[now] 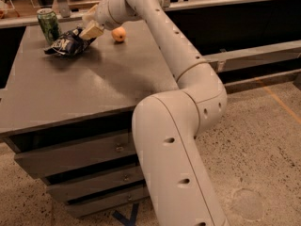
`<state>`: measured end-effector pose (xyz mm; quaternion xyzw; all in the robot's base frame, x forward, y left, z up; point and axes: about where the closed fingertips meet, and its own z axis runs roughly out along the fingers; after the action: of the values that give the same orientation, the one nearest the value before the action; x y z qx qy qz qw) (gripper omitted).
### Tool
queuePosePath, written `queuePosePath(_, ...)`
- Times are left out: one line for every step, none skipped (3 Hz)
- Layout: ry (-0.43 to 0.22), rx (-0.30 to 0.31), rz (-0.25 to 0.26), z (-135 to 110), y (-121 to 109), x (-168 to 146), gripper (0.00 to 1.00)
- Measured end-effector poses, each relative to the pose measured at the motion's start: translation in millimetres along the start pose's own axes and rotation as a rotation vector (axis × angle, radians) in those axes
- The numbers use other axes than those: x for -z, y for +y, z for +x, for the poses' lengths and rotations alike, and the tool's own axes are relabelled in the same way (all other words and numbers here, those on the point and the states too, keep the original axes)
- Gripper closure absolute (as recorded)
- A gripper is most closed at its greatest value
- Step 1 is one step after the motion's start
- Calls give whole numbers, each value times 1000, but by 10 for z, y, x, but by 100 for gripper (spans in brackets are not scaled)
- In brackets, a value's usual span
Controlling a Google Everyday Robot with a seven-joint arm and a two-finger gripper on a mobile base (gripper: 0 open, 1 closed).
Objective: Move blue chip bag near green can
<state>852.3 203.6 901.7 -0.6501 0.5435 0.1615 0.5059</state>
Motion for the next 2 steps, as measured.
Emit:
queuePosePath(2, -5, 5, 18, -16, 50, 0)
queuePosePath(3, -23, 29, 65, -84, 240, 0)
